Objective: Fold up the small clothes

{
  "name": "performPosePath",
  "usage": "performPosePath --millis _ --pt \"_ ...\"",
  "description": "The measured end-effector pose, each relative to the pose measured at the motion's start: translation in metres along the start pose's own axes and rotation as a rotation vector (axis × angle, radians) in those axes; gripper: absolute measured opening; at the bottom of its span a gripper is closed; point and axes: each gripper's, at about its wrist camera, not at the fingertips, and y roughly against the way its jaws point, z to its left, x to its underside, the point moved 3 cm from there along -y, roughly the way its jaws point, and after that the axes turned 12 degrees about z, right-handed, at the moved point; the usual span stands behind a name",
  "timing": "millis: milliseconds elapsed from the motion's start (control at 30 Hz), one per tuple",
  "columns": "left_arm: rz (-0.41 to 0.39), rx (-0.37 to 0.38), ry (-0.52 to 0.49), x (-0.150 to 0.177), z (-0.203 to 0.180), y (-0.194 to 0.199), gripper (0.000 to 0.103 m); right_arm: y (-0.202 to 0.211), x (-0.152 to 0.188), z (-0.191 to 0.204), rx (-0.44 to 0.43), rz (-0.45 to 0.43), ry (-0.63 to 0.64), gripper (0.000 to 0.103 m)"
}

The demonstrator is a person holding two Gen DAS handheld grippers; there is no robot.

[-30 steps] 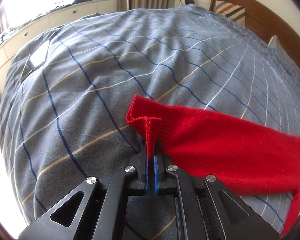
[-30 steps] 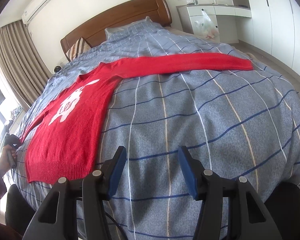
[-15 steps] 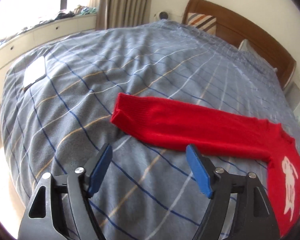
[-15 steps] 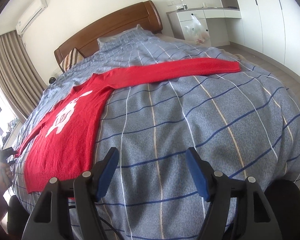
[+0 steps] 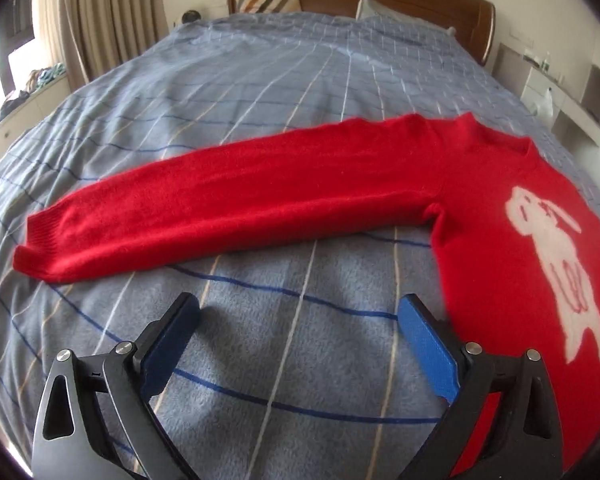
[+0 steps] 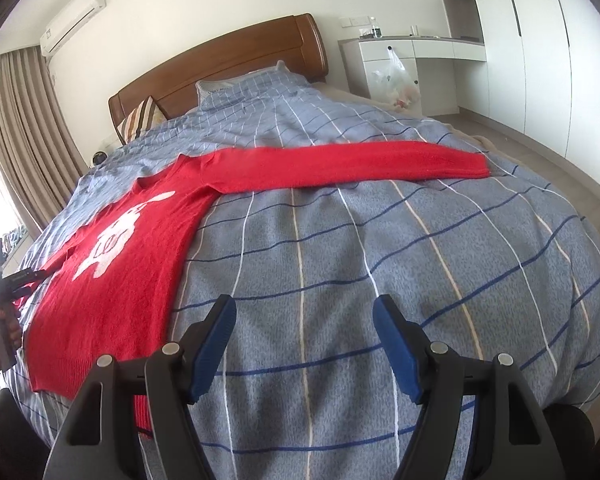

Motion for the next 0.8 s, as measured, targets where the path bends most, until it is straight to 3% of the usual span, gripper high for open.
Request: performPosePath --millis 133,800 --pt "-0.081 -0.031 -0.006 0.015 -0.001 0.001 0.103 -0.003 0.001 -0.003 -0.006 0.012 -0.01 0.071" --pt "-0.091 -0.013 -0.003 0.015 0.001 -0.001 0.103 -0.013 0.005 0.004 0.0 0.046 0.015 0.071"
